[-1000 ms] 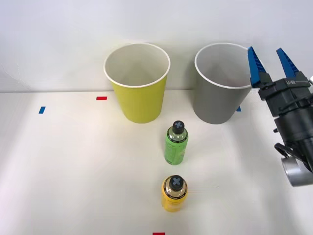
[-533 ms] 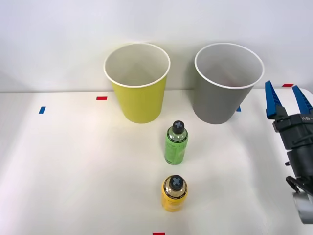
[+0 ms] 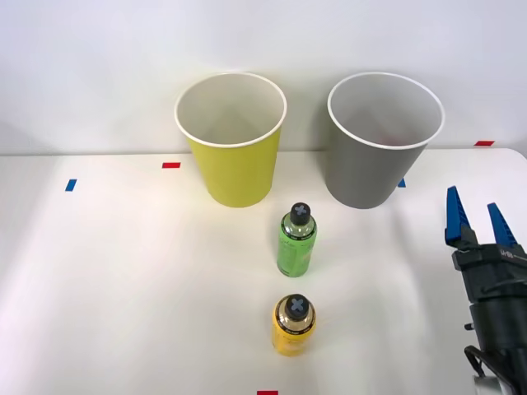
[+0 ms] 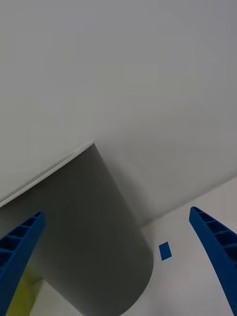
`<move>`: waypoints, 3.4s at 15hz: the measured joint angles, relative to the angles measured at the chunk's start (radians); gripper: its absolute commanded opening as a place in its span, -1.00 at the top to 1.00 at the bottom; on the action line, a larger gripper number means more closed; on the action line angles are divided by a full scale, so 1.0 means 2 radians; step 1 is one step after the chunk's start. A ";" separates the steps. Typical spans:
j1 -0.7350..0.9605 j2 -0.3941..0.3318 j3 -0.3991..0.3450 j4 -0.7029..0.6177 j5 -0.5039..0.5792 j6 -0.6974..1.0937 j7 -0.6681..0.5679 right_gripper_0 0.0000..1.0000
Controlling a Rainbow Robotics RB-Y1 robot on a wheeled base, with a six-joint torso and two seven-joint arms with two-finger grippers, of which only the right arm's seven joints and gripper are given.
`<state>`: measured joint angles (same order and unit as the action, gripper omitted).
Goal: Put cans in the gray bin, plastic bottles in the light green bin
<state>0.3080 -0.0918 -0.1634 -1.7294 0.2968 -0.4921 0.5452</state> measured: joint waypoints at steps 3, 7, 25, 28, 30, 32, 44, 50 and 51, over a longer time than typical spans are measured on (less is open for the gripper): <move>0.016 0.015 0.013 0.000 0.000 0.000 0.007 -1.00; 0.036 0.020 0.037 0.000 0.002 0.001 0.017 -1.00; 0.093 0.036 0.033 0.023 0.135 -0.050 0.040 -1.00; 0.100 0.025 0.033 0.041 0.146 -0.102 0.080 -1.00; 0.112 0.025 0.032 0.042 0.145 -0.109 0.126 -1.00; 0.129 0.025 0.031 0.042 0.134 -0.112 0.148 -1.00; 0.193 0.026 0.068 0.043 0.005 -0.131 0.127 -1.00; 0.211 0.026 0.076 0.042 -0.009 -0.146 0.124 -1.00; 0.212 0.026 0.076 0.042 -0.009 -0.147 0.125 -1.00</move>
<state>0.7319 -0.0398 -0.0109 -1.6455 0.2789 -0.7869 0.7952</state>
